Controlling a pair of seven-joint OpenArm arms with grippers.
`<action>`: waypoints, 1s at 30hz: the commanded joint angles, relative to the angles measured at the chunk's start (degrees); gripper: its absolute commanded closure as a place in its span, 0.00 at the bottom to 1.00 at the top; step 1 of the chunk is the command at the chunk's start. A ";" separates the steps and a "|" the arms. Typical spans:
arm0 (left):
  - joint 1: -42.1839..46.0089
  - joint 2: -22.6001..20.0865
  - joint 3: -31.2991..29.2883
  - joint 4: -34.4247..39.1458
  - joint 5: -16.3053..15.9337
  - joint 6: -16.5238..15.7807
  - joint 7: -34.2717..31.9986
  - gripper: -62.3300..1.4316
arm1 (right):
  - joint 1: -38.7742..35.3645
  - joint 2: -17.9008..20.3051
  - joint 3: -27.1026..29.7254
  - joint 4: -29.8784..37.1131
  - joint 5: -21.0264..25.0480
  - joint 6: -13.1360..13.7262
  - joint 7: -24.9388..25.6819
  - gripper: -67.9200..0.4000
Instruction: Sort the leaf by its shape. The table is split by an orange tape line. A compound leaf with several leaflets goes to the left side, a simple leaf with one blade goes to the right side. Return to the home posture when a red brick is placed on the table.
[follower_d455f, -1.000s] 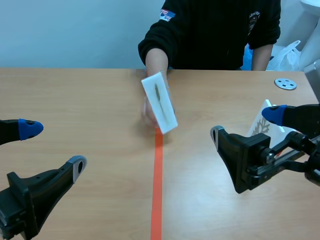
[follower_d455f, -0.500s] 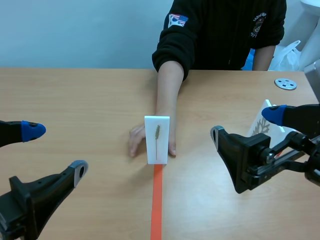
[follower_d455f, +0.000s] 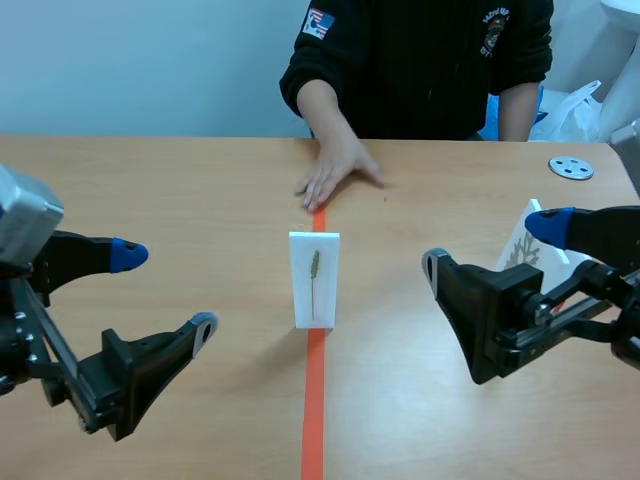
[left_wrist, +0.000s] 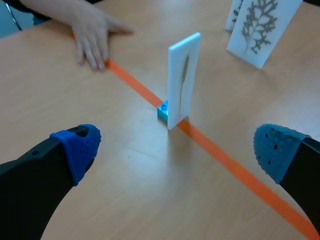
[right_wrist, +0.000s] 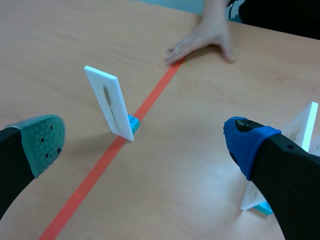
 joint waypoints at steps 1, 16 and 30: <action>-2.84 0.17 1.29 -1.49 -0.55 -0.57 -1.03 0.00 | 0.83 0.13 1.33 0.28 0.59 -0.02 1.05 0.00; -23.26 5.99 17.00 -24.90 6.78 -2.54 -11.45 0.00 | 0.83 0.13 3.74 0.28 0.63 -0.02 1.09 0.00; -36.63 15.58 26.75 -43.30 16.48 -2.23 -20.22 0.00 | 0.83 0.13 3.74 0.28 0.68 -0.02 1.11 0.00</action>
